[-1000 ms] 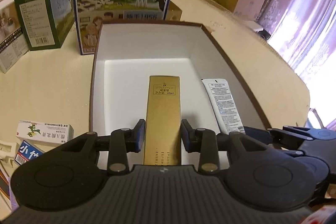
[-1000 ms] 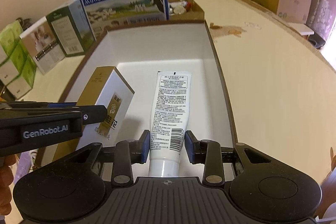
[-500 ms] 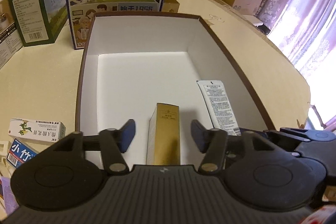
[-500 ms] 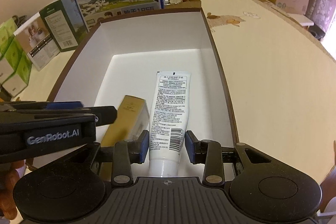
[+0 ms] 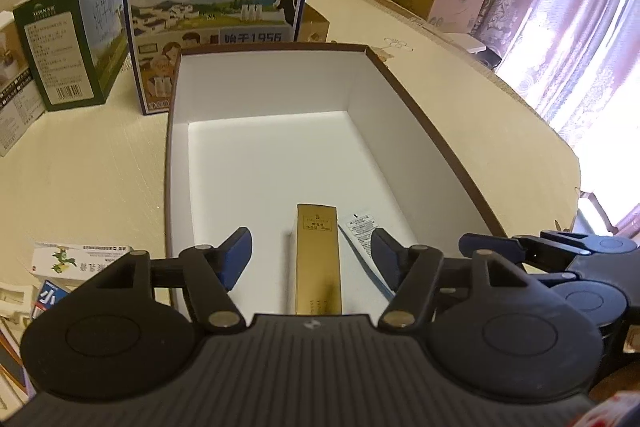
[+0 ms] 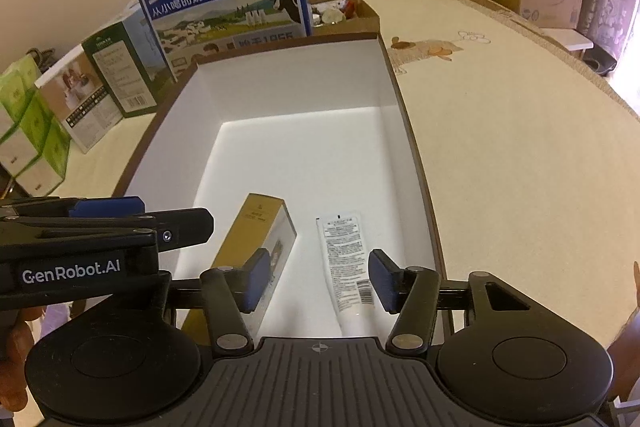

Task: Organize rigid objects
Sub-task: 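Lower and release the gold box and white tube into the box, then move both tools back toward the remaining items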

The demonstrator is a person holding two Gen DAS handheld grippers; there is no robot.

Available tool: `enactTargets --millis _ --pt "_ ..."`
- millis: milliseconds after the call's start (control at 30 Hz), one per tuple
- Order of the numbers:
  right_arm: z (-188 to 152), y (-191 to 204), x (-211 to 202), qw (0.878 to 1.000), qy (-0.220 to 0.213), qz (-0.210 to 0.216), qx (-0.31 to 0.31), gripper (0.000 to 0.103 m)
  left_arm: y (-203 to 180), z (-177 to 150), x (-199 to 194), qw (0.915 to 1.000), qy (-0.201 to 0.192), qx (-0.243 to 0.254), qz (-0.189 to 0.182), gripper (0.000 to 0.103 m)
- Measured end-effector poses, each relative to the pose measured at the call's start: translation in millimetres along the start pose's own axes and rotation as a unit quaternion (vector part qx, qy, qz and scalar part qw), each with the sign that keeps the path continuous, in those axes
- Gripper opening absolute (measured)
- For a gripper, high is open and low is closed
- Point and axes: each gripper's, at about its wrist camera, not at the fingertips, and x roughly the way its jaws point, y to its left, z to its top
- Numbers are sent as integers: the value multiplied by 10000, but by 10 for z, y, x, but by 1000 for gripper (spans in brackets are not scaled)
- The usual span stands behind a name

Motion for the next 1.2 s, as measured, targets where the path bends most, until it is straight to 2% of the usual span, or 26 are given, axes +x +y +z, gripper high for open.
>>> enactTargets --millis 300,367,633,833,1200 --pt "-38 114 -188 9999 -133 51 47 55 96 -29 -364 9994 -303 131 95 68" --pt "-41 163 -256 9998 -202 49 46 55 149 -45 -480 9989 -415 175 131 72" --pt "-129 527 -519 9987 -404 286 -74 58 444 -253 -1026 9956 -835 249 332 78" --pt "-256 824 -633 9975 -400 541 -201 59 670 -499 -1412 9928 -935 215 711 83" --pt "-538 1295 -782 9939 -332 934 -474 60 1045 -926 -1933 9918 -857 -193 933 83"
